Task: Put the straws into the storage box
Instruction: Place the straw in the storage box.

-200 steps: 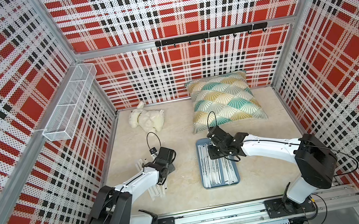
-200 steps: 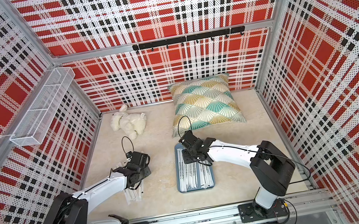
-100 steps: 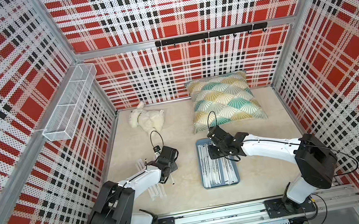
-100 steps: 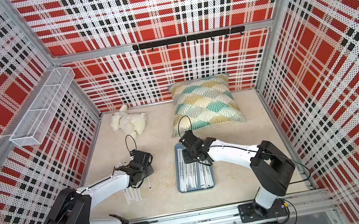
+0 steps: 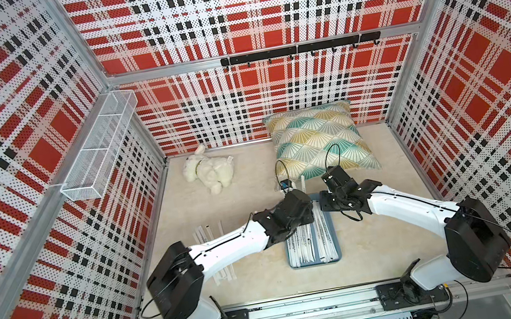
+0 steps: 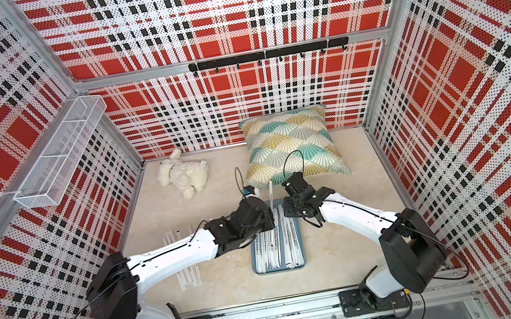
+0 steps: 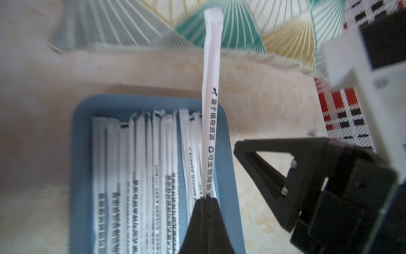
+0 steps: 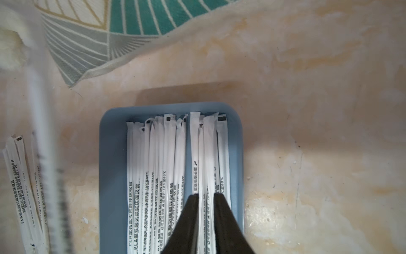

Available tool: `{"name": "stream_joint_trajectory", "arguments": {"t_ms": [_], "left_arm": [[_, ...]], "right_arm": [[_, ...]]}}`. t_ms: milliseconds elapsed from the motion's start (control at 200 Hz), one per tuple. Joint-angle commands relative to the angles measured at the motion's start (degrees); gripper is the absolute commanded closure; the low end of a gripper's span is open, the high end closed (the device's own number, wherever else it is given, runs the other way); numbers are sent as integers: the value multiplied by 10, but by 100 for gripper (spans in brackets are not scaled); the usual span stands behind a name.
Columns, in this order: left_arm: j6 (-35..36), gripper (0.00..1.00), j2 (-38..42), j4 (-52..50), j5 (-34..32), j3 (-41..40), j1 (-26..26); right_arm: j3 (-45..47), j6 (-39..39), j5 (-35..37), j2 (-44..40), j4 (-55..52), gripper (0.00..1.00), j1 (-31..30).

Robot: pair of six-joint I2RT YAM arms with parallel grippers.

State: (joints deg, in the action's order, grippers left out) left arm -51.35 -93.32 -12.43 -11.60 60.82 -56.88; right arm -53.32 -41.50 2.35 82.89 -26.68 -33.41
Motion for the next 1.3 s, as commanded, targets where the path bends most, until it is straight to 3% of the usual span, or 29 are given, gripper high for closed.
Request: {"name": "stream_joint_trajectory", "arguments": {"t_ms": [0, 321, 586, 857, 1022, 1177, 1293], "left_arm": [[-31, 100, -42, 18, 18, 13, -17], [-101, 100, -52, 69, 23, -57, -11], [-104, 99, -71, 96, 43, -67, -9], [-111, 82, -71, 95, 47, -75, -8], [-107, 79, -64, 95, 47, -73, -8], [-97, 78, -15, 42, 15, -77, 2], [-65, 67, 73, -44, -55, -105, 39]], "right_arm": [[7, -11, -9, -14, 5, 79, 4], [5, -7, -13, -12, 4, 79, 5], [-3, 0, -17, -6, 4, 79, 5], [5, -2, -22, -8, 12, 79, 5], [2, 1, -23, -6, 13, 79, 5], [-4, 4, -25, -7, 11, 79, 4], [-5, 16, -26, -6, 4, 78, -2]]}}
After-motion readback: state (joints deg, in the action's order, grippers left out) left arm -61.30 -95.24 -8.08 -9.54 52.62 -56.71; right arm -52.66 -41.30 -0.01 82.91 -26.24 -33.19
